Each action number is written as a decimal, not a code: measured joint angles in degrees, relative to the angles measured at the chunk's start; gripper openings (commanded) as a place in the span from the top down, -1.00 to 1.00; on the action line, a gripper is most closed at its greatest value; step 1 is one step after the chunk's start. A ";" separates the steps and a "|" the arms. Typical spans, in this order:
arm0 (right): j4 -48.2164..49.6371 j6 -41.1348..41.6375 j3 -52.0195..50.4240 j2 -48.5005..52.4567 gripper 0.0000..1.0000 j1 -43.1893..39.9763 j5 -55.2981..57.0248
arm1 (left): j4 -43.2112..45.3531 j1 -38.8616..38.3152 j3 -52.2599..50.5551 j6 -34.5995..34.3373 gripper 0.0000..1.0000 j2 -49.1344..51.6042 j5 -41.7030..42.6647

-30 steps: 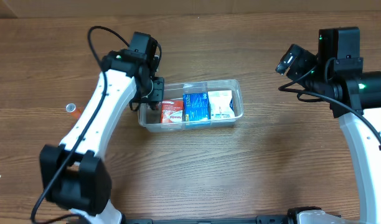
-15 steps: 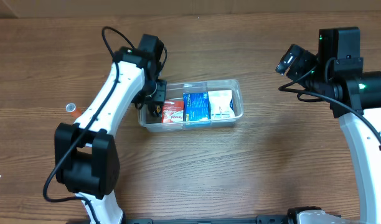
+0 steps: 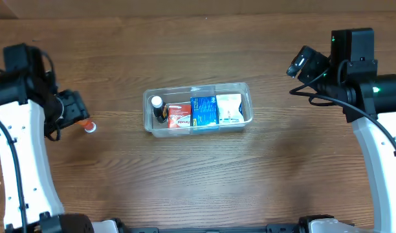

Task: Pack container
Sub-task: 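Grasp the orange tube upright with the left gripper, then carry the orange tube over the container and release it inside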

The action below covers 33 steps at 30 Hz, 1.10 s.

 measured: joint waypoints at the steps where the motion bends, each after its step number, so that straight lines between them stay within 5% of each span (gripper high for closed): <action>1: 0.04 0.02 0.00 0.00 -1.00 0.00 -0.02 | 3.98 2.69 -3.85 0.22 -0.56 -0.07 0.70; 5: 0.00 0.02 0.00 0.00 -1.00 0.00 -0.02 | 16.13 7.80 -14.62 1.14 -0.55 0.46 2.19; 13: 0.02 0.02 0.00 0.00 -1.00 0.00 -0.02 | 25.00 7.80 -15.87 5.11 -0.37 7.80 9.31; 18: -0.02 0.00 0.00 0.00 -1.00 0.00 -0.02 | 28.17 7.21 -15.87 6.67 0.00 8.87 11.37; 23: -0.02 0.02 0.00 0.00 -1.00 0.00 -0.02 | 28.39 5.99 -15.87 7.78 0.61 10.91 11.28; 29: -0.07 0.00 0.00 0.00 -1.00 0.00 -0.04 | 13.20 4.98 -7.08 7.82 0.80 10.19 11.61; 33: -0.02 0.02 0.00 0.00 -1.00 0.00 -0.04 | 0.39 -5.88 6.19 8.83 0.77 2.95 11.52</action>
